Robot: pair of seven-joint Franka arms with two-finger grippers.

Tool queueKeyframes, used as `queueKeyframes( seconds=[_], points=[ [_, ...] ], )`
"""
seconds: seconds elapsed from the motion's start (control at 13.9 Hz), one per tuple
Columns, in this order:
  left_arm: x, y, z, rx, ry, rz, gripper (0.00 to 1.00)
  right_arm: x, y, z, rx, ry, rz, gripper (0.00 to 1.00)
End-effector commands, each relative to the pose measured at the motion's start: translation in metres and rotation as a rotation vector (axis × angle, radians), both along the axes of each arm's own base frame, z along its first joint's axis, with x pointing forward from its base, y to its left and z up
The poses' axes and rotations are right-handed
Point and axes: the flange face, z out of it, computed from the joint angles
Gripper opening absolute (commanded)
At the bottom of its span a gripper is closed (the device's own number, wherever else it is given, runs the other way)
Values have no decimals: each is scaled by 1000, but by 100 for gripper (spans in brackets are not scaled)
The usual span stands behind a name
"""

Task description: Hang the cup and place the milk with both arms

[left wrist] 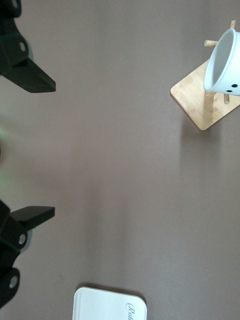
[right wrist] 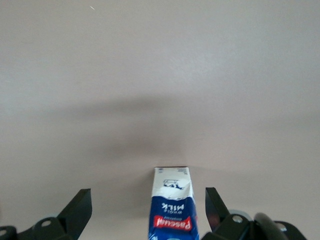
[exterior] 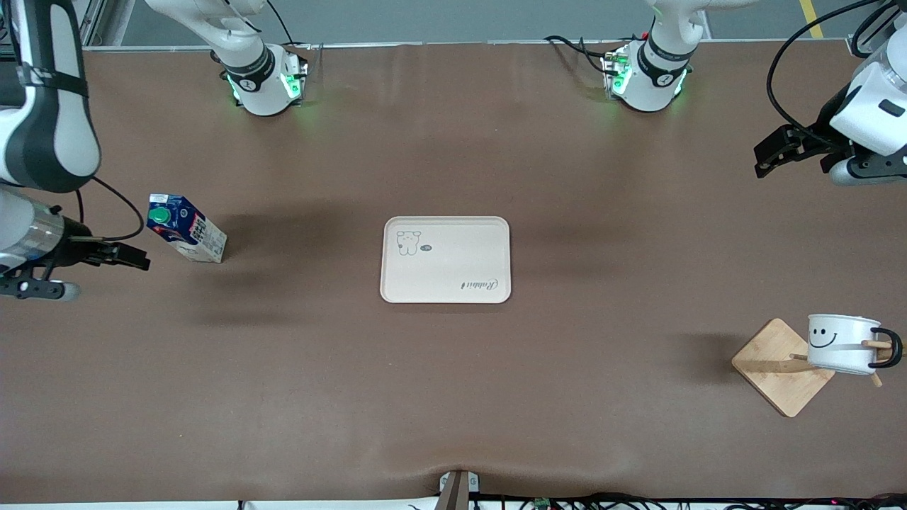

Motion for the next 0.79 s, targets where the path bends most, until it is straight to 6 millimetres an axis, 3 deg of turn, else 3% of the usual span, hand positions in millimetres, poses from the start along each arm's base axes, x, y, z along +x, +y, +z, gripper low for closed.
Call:
queueKeyframes(
  seconds=[0.0, 0.07, 0.22, 0.43, 0.72],
  points=[
    [-6, 0, 6, 3, -13, 2, 100, 12, 9, 59, 44, 22, 29, 100],
    [-6, 0, 6, 3, -13, 2, 100, 8, 12, 79, 48, 41, 37, 100],
    [-6, 0, 6, 3, -13, 1, 100, -4, 14, 101, 54, 67, 58, 100],
    [-9, 1, 9, 2, -8, 3, 100, -39, 9, 137, 60, 13, 149, 100],
    [-10, 1, 11, 1, -8, 0, 100, -84, 12, 145, 34, -60, 159, 100]
  ],
)
